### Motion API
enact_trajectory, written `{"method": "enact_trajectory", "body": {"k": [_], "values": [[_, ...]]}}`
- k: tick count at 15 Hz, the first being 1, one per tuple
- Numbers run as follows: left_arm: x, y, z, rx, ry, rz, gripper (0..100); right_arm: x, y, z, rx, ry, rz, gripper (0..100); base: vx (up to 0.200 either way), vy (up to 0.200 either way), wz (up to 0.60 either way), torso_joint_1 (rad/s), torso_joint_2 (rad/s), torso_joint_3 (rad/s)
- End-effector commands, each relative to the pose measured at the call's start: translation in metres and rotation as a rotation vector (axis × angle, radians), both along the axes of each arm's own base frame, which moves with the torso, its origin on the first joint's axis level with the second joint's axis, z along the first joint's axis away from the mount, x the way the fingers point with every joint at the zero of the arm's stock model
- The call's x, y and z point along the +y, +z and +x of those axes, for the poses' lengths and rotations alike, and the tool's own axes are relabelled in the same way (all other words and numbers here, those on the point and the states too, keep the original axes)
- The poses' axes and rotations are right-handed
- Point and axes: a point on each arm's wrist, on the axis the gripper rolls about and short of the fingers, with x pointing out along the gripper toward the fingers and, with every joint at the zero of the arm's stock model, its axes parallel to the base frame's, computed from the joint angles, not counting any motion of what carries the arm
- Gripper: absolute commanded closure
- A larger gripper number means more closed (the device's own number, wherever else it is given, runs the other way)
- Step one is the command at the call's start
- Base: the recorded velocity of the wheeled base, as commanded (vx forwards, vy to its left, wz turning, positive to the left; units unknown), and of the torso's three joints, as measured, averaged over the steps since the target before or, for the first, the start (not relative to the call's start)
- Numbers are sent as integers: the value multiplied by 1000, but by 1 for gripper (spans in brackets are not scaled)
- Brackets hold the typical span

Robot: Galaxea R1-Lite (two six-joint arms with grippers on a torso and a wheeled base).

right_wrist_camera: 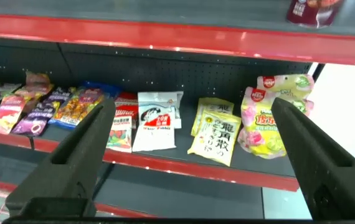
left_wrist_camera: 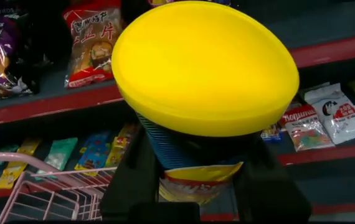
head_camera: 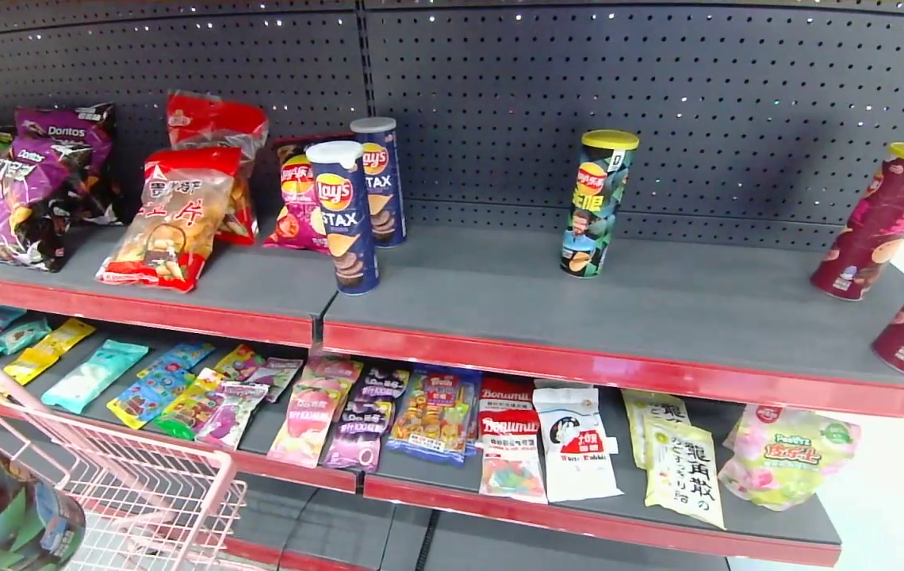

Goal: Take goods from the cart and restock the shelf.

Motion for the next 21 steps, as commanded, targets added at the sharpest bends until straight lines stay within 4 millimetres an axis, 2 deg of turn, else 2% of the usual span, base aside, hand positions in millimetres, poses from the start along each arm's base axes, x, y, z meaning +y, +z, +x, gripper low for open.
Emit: {"method": "enact_trajectory", "body": {"k": [1,3,7,13,19,21], "values": [[0,2,1,1,1,14,100,0,0,0,1,1,0,0,0,0,0,0,0,0],[0,2,2,1,1,27,100,0,0,0,1,1,0,0,0,0,0,0,0,0],[0,1,2,2,-3,29,100,0,0,0,1,1,-2,0,200,-50,0,-7,-2,2],[-2,-3,-4,-14,-93,26,100,0,0,0,1,1,-2,0,0,0,0,0,0,0],[-2,-3,-7,-22,-97,5,100,0,0,0,1,6,-3,0,0,0,0,0,0,0],[-2,-3,-8,-19,-95,-50,100,0,0,0,-1,6,0,0,0,0,0,0,0,0]]}}
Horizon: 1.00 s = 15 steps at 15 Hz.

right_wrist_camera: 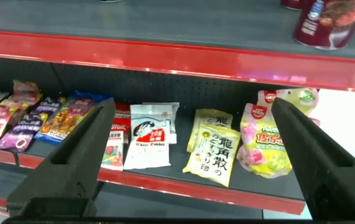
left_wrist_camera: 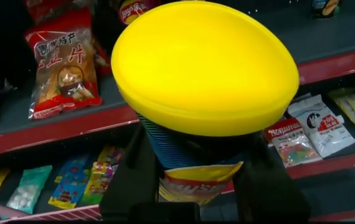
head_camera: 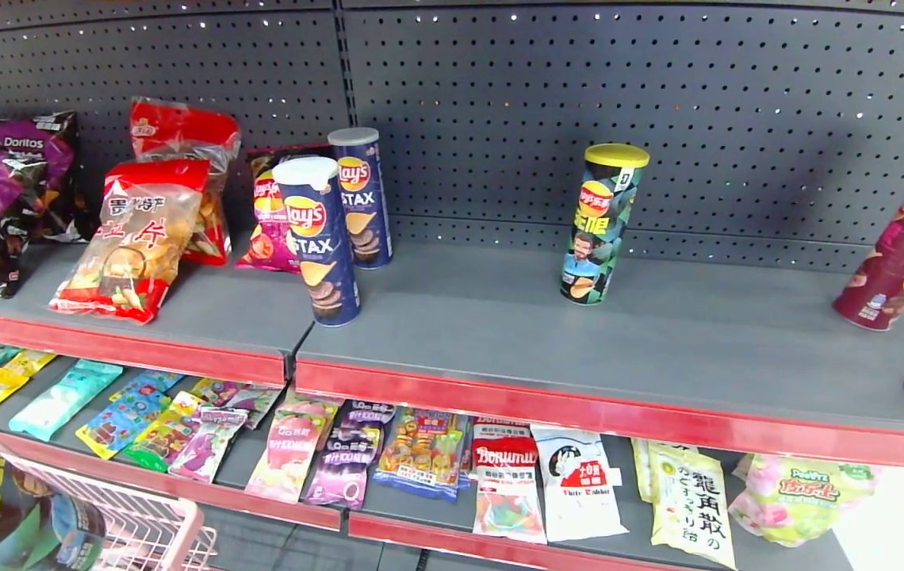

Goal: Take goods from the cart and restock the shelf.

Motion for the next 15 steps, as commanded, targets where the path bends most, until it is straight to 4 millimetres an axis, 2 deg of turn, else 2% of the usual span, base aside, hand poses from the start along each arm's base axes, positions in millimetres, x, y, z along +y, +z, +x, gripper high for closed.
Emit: {"method": "enact_trajectory", "body": {"k": [1,3,4,5,6,7,8,10,12,13,15], "values": [[0,1,-2,3,1,-58,100,0,0,0,0,1,2,0,0,0,0,0,0,0],[0,-1,-6,-1,5,-92,100,0,1,0,-4,-2,-11,0,0,0,0,0,0,0],[0,-5,-8,15,15,-93,100,0,17,-4,-56,5,-11,0,0,0,0,0,0,0],[0,-9,-12,23,23,-98,100,0,70,-1,-69,9,20,0,0,0,0,0,0,0],[0,-11,-13,37,24,-100,100,0,95,5,-70,19,57,0,0,0,0,0,0,0],[0,-18,-12,68,32,-100,100,2,143,16,-90,136,71,0,0,0,0,0,0,0],[0,-20,-11,78,34,-99,100,4,159,27,-75,213,18,0,0,0,0,0,0,0],[0,-28,-8,123,26,-110,100,11,186,74,7,341,-35,0,0,0,0,0,0,0],[0,-29,-9,123,24,-116,100,20,192,103,68,450,-38,0,0,0,0,0,0,0],[0,-28,-9,119,32,-116,100,38,188,134,120,560,-43,0,0,0,0,0,0,0],[1,-27,-10,110,36,-117,100,54,183,179,103,584,-43,0,0,0,0,0,0,0]]}}
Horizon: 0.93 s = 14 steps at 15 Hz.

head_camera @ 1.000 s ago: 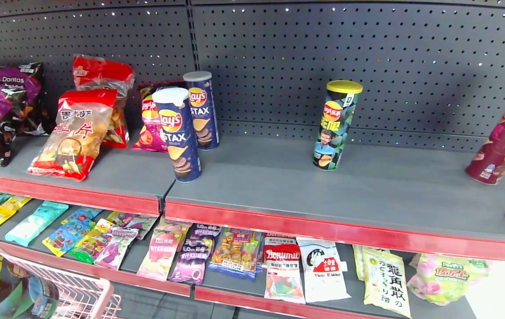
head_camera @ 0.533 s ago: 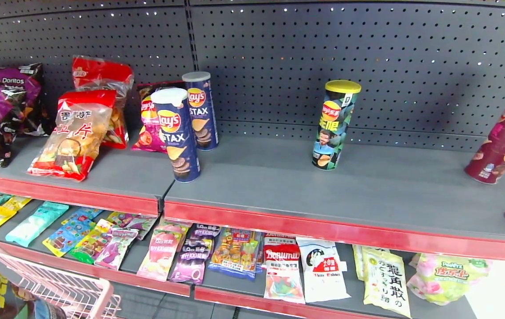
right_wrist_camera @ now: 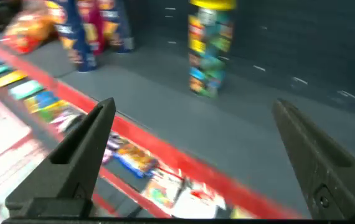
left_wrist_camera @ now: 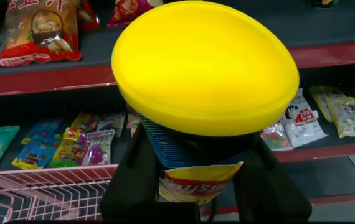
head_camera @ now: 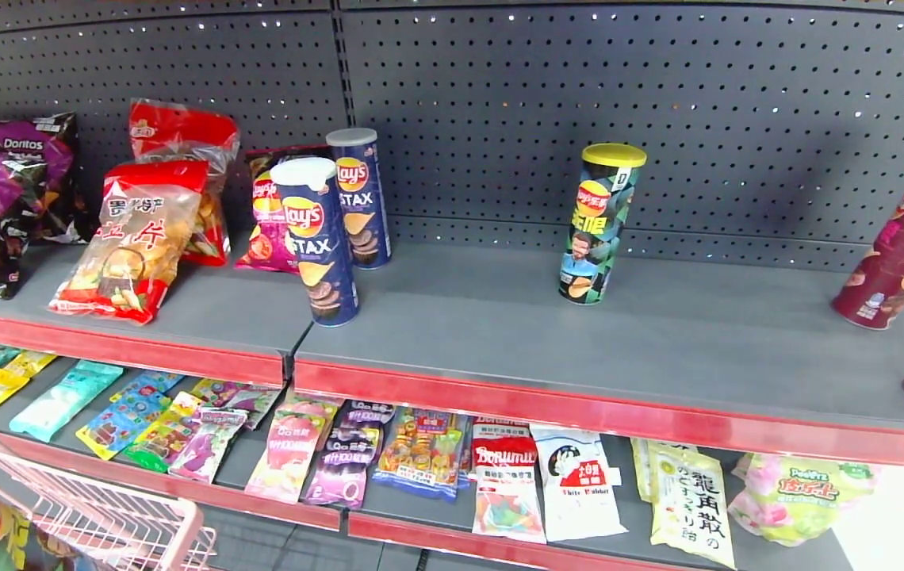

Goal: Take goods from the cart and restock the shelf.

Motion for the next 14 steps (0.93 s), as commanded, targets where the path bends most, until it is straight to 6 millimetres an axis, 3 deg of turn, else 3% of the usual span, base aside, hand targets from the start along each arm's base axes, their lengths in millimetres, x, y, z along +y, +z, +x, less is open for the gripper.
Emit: {"method": "enact_trajectory", "body": {"k": [1,4,11,14], "values": [[0,1,-1,-9,3,0,100,38,-12,95,100,135,-32,0,0,0,0,0,0,0],[0,1,-1,-12,19,1,100,57,-29,155,145,133,-43,0,0,0,0,0,0,0],[1,2,-1,-9,35,4,100,76,-41,203,191,148,-58,0,0,0,0,0,0,0],[1,1,0,-3,35,4,100,79,-40,237,169,96,-71,0,0,0,0,0,0,0]]}}
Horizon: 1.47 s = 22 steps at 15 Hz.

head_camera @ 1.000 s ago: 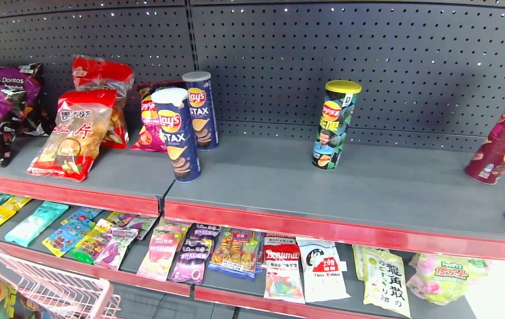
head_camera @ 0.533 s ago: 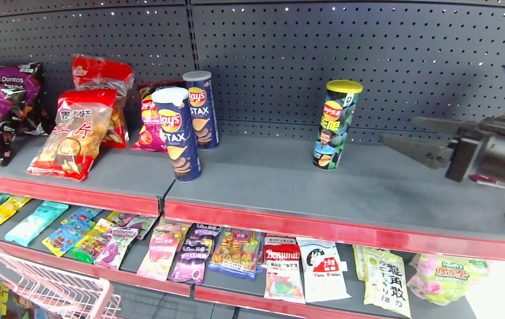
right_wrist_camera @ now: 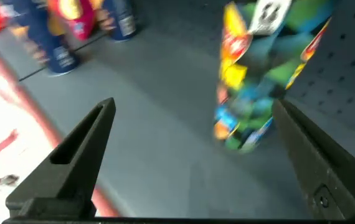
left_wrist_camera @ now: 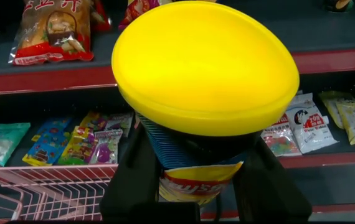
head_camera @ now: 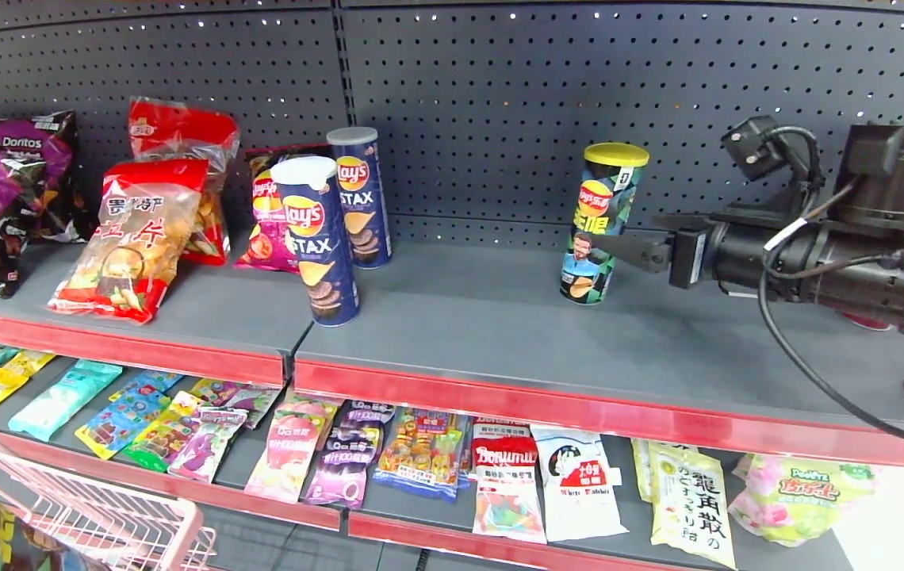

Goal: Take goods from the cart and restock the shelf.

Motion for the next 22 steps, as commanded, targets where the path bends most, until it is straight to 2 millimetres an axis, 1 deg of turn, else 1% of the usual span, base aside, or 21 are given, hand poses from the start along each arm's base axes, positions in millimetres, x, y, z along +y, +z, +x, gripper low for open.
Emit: {"method": "enact_trajectory", "body": {"k": [1,2,4,10,14,18,19,22], "values": [[0,0,1,6,0,-1,100,5,-9,26,14,-18,-14,0,0,0,0,0,0,0],[0,0,1,8,0,-1,100,6,-11,33,13,-20,-16,0,0,0,0,0,0,0],[0,-1,2,11,0,-1,100,4,-15,50,-3,-66,-51,0,0,0,0,0,0,0],[0,-2,2,18,-1,-1,100,4,-18,79,-41,-99,-45,0,0,0,0,0,0,0],[0,-2,2,19,-3,-3,100,4,-18,90,-52,-105,-41,0,0,0,0,0,0,0],[0,-2,2,19,-3,-3,100,5,-20,94,-56,-106,-45,0,0,0,0,0,0,0],[0,-2,2,20,-3,-3,100,4,-20,95,-62,-104,-55,100,0,0,0,0,0,0],[0,-2,2,19,-4,-3,100,4,-22,91,-51,-82,-60,100,0,0,0,0,0,0]]}}
